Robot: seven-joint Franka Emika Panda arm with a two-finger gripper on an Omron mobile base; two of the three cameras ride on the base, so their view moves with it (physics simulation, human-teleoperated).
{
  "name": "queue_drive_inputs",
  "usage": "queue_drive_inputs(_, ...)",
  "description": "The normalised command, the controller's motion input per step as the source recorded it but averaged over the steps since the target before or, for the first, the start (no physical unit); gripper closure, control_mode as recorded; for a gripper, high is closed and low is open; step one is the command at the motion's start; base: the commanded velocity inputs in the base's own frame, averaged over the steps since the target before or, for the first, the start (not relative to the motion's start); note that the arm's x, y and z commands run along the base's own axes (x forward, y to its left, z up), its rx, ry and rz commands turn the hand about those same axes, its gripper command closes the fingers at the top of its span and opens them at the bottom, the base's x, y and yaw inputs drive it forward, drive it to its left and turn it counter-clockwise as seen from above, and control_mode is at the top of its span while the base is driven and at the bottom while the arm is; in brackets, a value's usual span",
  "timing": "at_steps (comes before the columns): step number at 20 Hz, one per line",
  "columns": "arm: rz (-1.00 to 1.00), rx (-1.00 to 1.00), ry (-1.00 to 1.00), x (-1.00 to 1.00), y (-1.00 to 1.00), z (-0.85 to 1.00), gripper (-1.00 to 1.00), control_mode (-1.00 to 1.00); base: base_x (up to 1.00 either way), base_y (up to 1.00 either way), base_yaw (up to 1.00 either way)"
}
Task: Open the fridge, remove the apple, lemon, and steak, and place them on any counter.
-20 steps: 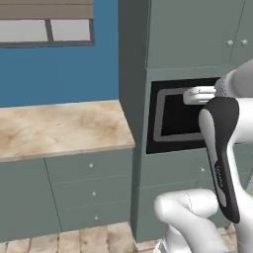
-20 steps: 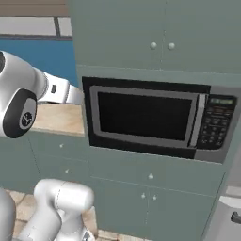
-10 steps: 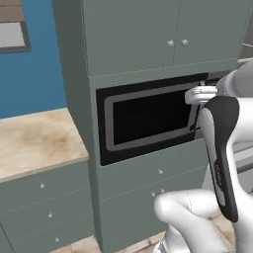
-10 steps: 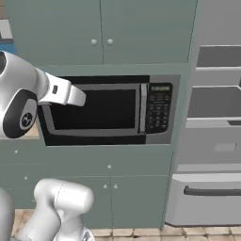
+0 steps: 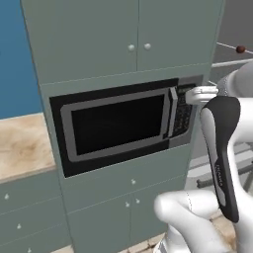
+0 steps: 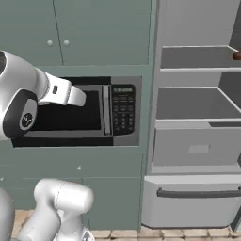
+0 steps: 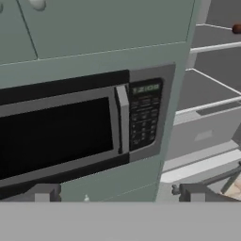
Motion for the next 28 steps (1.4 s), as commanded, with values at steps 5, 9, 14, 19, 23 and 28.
queue_drive_inputs(5, 0.0, 0.0, 0.0, 0.0, 0.0, 0.0, -1.0, 1.0, 0.2, -0.58, 0.1)
queue_drive_inputs(9, 0.0, 0.0, 0.0, 0.0, 0.0, 0.0, -1.0, 1.0, 0.21, -0.65, 0.15)
queue_drive_inputs(14, 0.0, 0.0, 0.0, 0.0, 0.0, 0.0, -1.0, 1.0, 0.21, -0.72, 0.22)
queue_drive_inputs(19, 0.0, 0.0, 0.0, 0.0, 0.0, 0.0, -1.0, 1.0, 0.24, -0.76, 0.25)
queue_drive_inputs(23, 0.0, 0.0, 0.0, 0.0, 0.0, 0.0, -1.0, 1.0, 0.17, -0.75, 0.2)
queue_drive_inputs(28, 0.0, 0.0, 0.0, 0.0, 0.0, 0.0, -1.0, 1.0, 0.3, -0.58, 0.14)
